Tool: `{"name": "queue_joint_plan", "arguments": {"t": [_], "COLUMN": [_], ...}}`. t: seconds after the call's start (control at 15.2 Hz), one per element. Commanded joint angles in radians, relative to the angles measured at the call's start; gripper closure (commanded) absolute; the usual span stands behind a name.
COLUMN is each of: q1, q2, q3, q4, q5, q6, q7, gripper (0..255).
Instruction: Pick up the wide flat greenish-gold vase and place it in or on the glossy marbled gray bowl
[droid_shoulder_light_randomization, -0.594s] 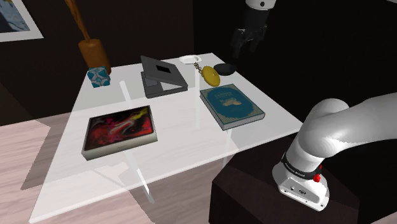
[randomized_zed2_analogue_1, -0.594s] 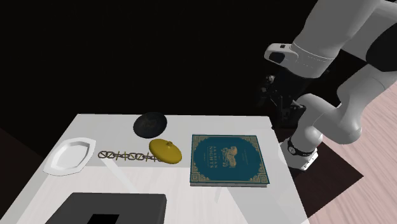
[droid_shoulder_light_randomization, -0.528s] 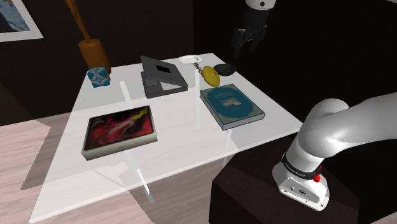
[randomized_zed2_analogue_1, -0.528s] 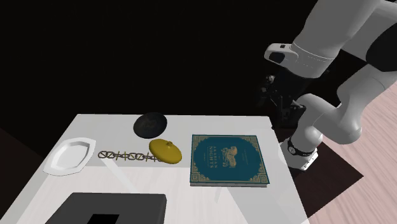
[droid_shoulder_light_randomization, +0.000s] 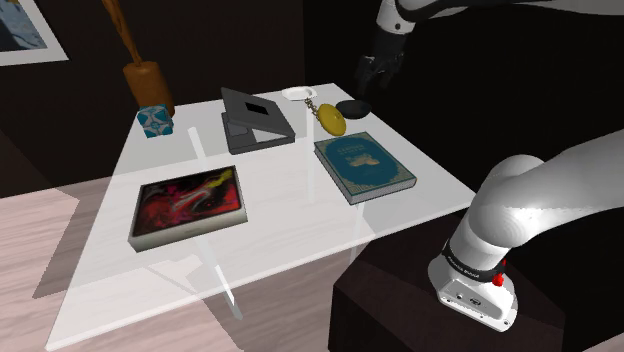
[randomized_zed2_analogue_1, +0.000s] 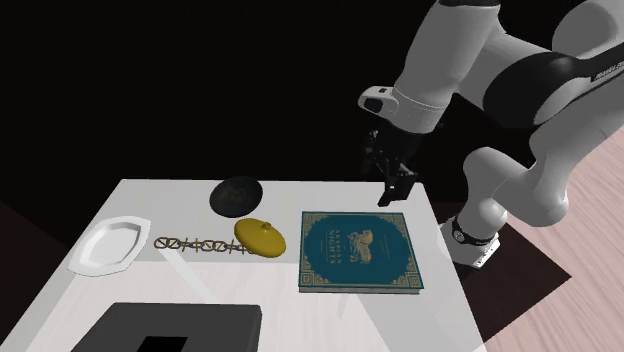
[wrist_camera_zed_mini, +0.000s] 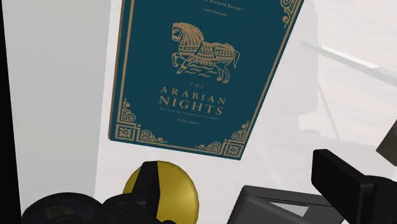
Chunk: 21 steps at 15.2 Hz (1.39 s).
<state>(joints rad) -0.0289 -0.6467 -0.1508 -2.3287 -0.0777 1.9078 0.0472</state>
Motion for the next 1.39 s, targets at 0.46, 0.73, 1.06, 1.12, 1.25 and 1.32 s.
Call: {"name": "queue_joint_plan", "arguments": {"t": [0.46,0.73,1.06,1.12,1.25,1.32], "q1": [0.027,0.051,0.066,0.064,0.049,0.041], "q2": [0.268,0.414,0.616,0.659,0.746,0.771], "q3": [-0.163,-0.236,-0.306,-0.313,-0.32,-0.319], "q4": [0.049,0.117,0.239,0.269,0.334,0.354], "q5": [0.082,0.175,0.354,0.396,0.48,0.503], "q6": [0.264,0.347,0.404,0.408,0.41,0.409], "q7": [-0.18,-0.291,-0.461,-0.497,-0.565,-0.584], "gripper": [0,0,0,0,0,0]}}
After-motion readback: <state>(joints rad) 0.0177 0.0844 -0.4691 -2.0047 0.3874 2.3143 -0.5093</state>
